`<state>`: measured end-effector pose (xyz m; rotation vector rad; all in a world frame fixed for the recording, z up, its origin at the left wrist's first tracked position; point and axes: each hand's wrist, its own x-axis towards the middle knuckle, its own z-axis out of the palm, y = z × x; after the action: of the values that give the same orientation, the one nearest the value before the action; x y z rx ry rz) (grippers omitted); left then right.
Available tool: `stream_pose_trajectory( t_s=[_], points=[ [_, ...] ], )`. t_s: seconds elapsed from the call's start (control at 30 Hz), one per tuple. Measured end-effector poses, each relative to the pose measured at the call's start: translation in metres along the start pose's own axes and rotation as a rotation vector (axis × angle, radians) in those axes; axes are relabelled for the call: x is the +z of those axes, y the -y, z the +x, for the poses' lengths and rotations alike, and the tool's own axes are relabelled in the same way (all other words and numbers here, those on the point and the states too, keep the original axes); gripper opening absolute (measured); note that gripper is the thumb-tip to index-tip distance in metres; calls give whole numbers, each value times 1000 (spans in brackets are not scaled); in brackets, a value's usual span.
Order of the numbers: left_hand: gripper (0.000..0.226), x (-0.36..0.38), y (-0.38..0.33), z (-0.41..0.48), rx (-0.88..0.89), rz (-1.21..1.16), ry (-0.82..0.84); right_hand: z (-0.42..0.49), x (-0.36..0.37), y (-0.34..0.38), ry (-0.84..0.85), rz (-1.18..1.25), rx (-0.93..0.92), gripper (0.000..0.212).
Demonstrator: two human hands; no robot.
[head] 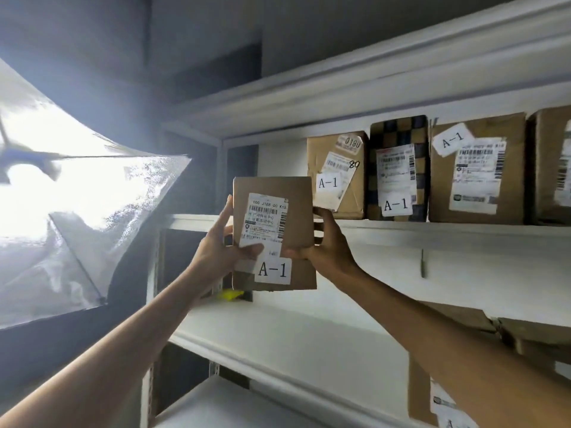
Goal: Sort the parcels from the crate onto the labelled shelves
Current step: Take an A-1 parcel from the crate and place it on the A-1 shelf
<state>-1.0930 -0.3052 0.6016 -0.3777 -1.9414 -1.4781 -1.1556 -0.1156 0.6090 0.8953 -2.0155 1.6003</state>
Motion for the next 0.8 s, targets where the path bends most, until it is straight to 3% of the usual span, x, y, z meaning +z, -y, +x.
stream_pose_trajectory(
  t_s=[0.23, 0.47, 0.57, 0.67, 0.8],
  points=[
    [102, -50, -12, 97, 199, -8, -21, 92, 31, 35, -83, 0, -200, 93],
    [105, -61, 14, 196, 270, -8, 37, 163, 45, 31, -215, -100, -255, 92],
    [105, -56, 38, 229, 278, -31, 63, 184, 55, 21, -310, -276, -241, 90],
    [104, -44, 64, 249, 270, -92, 102, 194, 63, 9, -410, -584, -216, 106],
    [99, -21, 88, 262, 294, -155, 135, 201, 66, -2, -404, -878, -221, 115]
  ],
)
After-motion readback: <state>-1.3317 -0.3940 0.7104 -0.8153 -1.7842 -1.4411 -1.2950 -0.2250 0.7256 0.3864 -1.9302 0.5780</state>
